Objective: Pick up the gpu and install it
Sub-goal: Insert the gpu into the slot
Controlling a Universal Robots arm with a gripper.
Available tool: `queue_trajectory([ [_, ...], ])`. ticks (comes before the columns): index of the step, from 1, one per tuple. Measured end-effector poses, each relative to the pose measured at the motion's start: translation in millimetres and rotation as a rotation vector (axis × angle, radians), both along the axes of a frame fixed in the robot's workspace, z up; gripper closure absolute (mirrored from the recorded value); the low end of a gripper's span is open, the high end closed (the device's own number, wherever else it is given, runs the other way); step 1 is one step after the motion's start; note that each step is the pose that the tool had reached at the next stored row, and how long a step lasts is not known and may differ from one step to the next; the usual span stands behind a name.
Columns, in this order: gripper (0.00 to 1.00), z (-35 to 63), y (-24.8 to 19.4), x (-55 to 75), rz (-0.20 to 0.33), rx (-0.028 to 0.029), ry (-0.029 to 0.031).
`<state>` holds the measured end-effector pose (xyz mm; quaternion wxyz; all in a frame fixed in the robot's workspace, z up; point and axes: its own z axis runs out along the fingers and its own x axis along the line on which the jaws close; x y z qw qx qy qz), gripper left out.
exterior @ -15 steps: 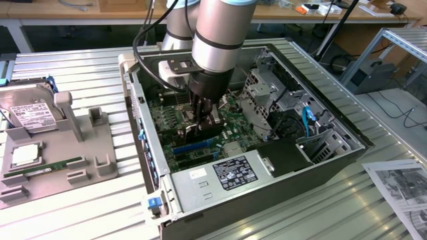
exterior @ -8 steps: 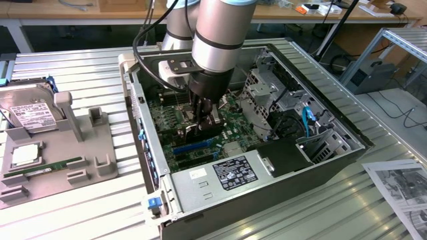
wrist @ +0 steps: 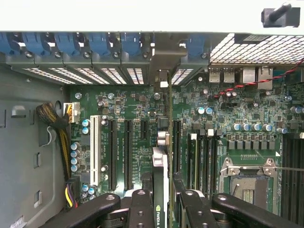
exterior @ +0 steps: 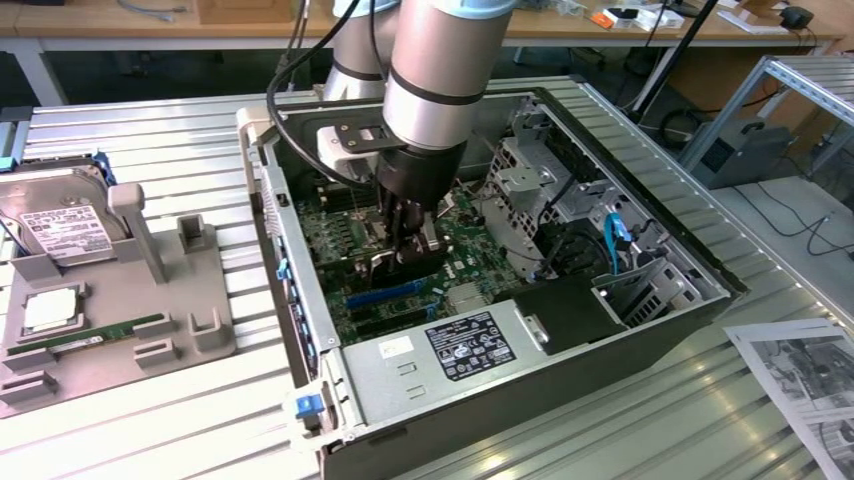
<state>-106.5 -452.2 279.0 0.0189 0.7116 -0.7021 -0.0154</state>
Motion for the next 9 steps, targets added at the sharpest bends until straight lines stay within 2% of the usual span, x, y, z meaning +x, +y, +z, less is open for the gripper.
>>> queue_trajectory([
  [9, 0.73, -2.7, 0.0, 0.0, 0.0, -0.0001, 0.0001],
])
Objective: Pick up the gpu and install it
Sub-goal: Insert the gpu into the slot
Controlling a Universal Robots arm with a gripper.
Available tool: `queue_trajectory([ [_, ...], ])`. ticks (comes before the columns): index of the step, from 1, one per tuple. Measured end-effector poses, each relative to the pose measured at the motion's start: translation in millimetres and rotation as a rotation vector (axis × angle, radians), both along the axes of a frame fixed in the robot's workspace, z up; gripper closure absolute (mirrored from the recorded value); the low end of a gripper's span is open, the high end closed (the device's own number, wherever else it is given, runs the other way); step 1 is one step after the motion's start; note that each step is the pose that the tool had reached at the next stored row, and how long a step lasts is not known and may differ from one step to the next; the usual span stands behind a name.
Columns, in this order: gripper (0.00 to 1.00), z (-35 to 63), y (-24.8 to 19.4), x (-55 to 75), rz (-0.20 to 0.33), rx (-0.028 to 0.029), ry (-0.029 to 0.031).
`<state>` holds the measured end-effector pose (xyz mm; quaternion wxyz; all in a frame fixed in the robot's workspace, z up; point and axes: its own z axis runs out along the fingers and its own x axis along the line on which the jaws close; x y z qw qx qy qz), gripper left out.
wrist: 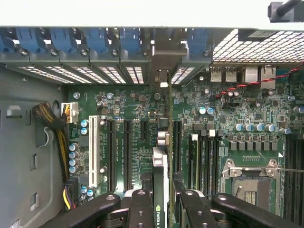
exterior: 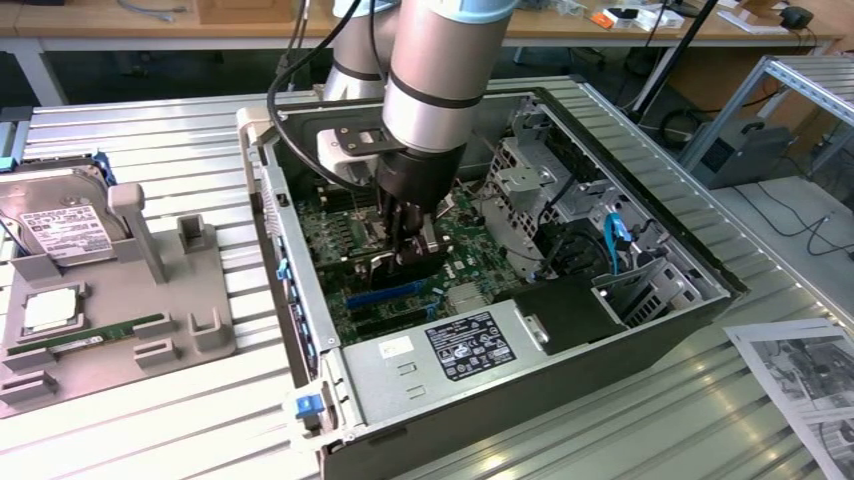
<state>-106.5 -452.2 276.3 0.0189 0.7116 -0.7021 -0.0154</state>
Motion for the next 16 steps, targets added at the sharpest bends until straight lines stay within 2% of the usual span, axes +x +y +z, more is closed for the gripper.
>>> queue_trajectory([
  [16, 0.73, -5.6, 0.0, 0.0, 0.0, 0.001, -0.0001],
])
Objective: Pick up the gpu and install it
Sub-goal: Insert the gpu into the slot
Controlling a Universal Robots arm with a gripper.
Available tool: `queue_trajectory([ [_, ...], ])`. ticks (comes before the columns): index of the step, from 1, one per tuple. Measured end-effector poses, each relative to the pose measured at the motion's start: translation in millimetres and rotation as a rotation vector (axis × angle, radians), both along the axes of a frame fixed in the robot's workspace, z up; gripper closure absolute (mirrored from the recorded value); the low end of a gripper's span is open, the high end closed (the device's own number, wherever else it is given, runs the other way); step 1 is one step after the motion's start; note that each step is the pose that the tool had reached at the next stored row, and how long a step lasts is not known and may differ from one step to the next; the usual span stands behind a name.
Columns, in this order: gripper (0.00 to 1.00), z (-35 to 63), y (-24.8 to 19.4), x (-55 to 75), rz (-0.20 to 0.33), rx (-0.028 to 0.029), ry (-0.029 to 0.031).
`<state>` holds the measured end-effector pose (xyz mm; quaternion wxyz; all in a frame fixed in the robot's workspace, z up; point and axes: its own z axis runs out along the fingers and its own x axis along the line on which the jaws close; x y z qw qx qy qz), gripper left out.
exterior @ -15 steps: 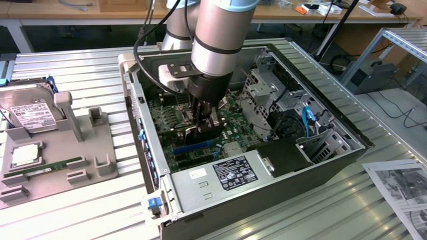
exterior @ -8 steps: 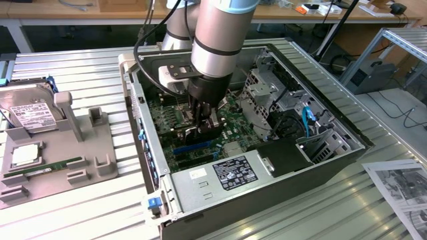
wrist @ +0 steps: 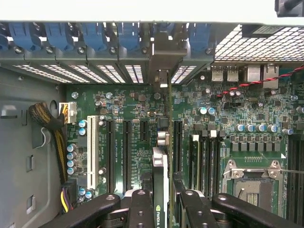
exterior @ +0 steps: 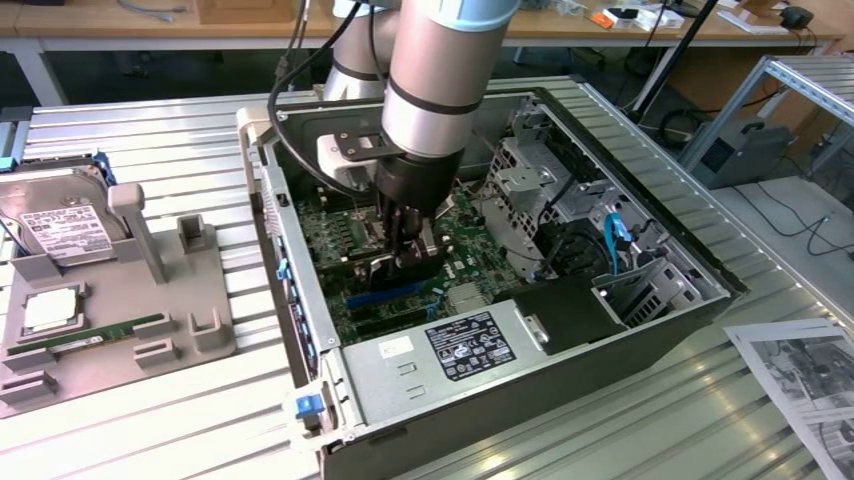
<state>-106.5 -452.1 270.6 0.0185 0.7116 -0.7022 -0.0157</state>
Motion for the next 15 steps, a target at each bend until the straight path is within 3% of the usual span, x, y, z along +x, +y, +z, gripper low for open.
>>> queue_trajectory([
  [15, 0.73, -5.5, 0.0, 0.0, 0.0, 0.0, 0.0001],
])
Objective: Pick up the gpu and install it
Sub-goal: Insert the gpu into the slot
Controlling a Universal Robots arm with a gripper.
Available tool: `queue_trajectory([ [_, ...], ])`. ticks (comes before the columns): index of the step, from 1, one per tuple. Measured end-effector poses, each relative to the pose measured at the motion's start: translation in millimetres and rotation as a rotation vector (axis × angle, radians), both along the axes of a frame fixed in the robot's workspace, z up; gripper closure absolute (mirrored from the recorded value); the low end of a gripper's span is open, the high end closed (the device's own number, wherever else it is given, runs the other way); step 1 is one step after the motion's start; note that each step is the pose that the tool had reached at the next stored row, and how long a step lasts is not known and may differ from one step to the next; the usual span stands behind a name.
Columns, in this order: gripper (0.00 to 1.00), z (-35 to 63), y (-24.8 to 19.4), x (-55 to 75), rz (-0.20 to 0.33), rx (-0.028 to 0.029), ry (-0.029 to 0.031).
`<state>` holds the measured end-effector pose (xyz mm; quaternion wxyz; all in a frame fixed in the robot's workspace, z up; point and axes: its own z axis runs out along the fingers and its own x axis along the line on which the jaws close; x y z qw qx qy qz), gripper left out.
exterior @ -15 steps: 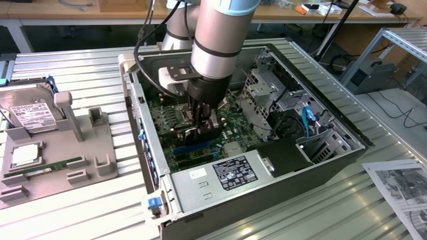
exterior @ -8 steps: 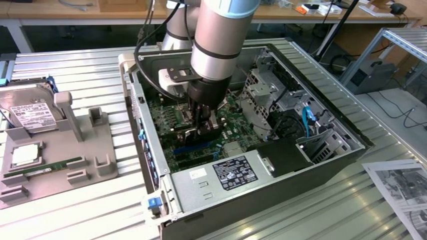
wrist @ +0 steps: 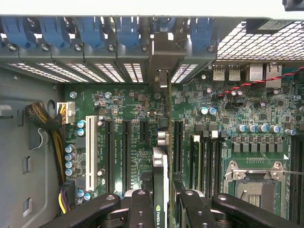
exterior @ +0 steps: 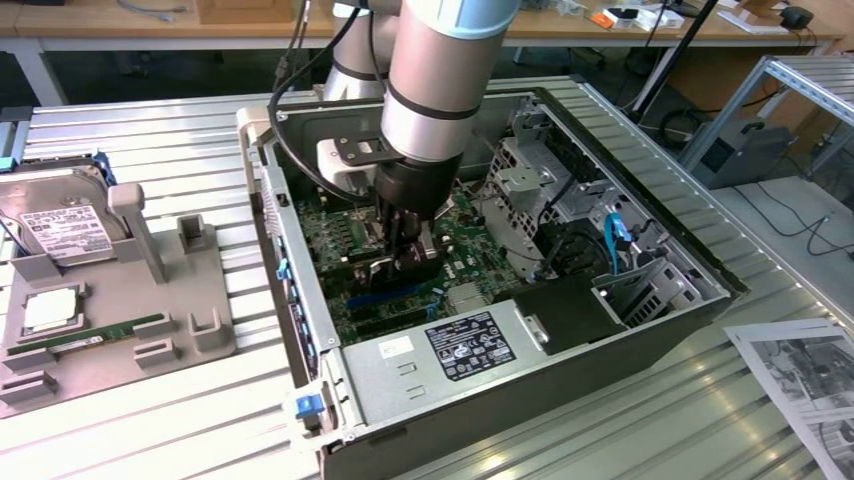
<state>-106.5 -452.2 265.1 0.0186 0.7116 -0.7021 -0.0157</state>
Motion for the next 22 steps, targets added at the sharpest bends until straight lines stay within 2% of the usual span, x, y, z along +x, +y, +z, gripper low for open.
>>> queue_trajectory([
  [14, 0.73, -0.9, 0.0, -0.1, 0.0, 0.0, 0.0001],
  [16, 0.73, -1.0, 0.0, 0.5, 0.0, 0.0002, 0.0026],
  [19, 0.73, -0.9, 0.0, 2.1, 0.0, 0.0, 0.0098],
  [22, 0.73, -0.9, 0.0, 2.0, 0.0, 0.0, 0.0098],
])
